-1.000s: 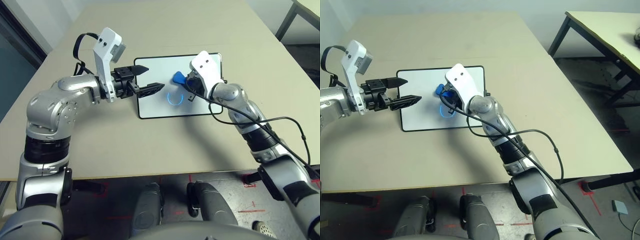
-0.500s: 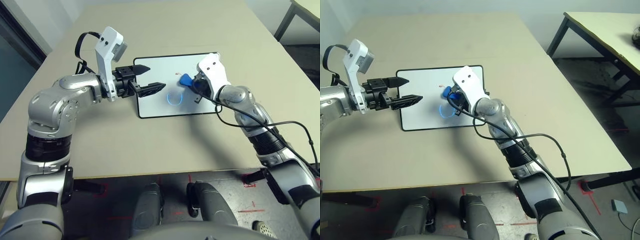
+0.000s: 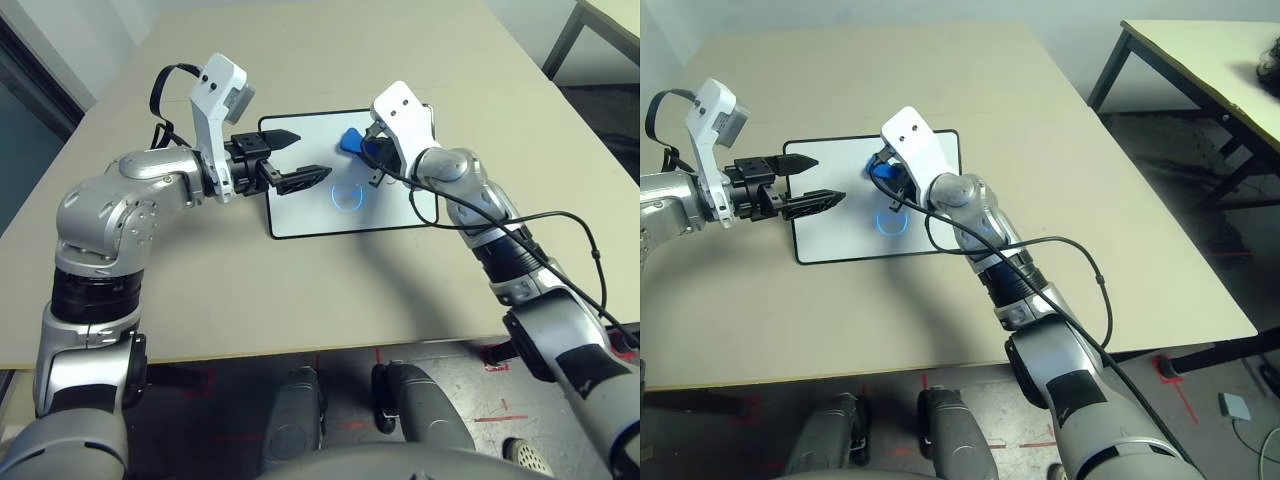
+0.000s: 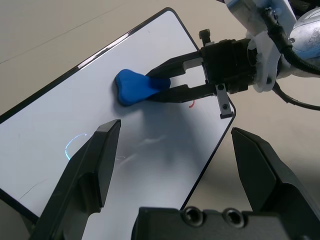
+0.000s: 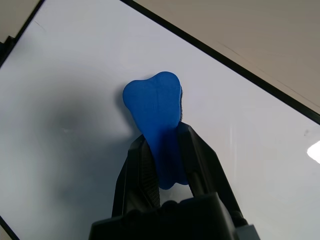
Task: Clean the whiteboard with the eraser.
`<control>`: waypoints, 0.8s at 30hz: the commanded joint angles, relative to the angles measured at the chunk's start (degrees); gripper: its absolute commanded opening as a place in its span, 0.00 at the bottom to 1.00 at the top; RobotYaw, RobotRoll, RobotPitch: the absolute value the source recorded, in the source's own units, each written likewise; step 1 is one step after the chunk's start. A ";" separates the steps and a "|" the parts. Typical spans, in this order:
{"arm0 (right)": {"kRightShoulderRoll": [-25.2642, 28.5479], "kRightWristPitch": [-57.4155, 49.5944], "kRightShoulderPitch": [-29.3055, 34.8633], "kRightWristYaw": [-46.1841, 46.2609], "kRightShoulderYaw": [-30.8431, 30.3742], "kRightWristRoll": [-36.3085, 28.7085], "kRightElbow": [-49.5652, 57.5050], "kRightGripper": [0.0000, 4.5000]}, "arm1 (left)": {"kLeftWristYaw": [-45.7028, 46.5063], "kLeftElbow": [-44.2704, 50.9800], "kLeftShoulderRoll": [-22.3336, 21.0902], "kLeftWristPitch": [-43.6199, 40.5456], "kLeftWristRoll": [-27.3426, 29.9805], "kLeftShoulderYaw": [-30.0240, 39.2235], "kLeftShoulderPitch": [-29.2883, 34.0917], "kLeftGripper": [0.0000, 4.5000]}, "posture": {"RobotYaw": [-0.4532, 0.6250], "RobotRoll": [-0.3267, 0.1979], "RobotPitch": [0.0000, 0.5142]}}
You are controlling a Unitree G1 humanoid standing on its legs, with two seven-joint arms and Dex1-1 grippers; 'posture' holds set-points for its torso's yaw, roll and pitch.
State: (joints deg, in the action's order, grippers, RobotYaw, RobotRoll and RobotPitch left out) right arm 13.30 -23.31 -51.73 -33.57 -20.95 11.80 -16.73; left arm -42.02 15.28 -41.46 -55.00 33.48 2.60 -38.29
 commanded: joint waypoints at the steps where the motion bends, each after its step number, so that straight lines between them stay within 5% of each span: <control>1: -0.28 -0.21 1.22 -0.49 -1.35 1.02 -1.74 0.17 | -0.09 0.72 -0.31 -0.27 0.09 -0.04 0.77 1.00 | 0.45 0.62 0.25; 18: 10.05 -6.73 14.97 -1.62 1.94 1.25 11.11 0.17 | -1.02 -0.54 0.00 0.35 -0.38 -1.09 -0.06 1.00 | 0.42 0.62 0.27; 24: 10.29 -7.80 13.80 -1.45 2.25 1.13 11.68 0.17 | -1.22 -0.92 0.41 0.60 -0.61 -1.63 -0.26 1.00 | 0.41 0.62 0.28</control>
State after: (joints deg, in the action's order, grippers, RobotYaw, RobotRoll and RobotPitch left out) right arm 23.20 -28.34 -38.31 -35.09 -18.81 12.13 -1.89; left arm -42.94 14.98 -41.20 -54.82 33.25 1.76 -38.33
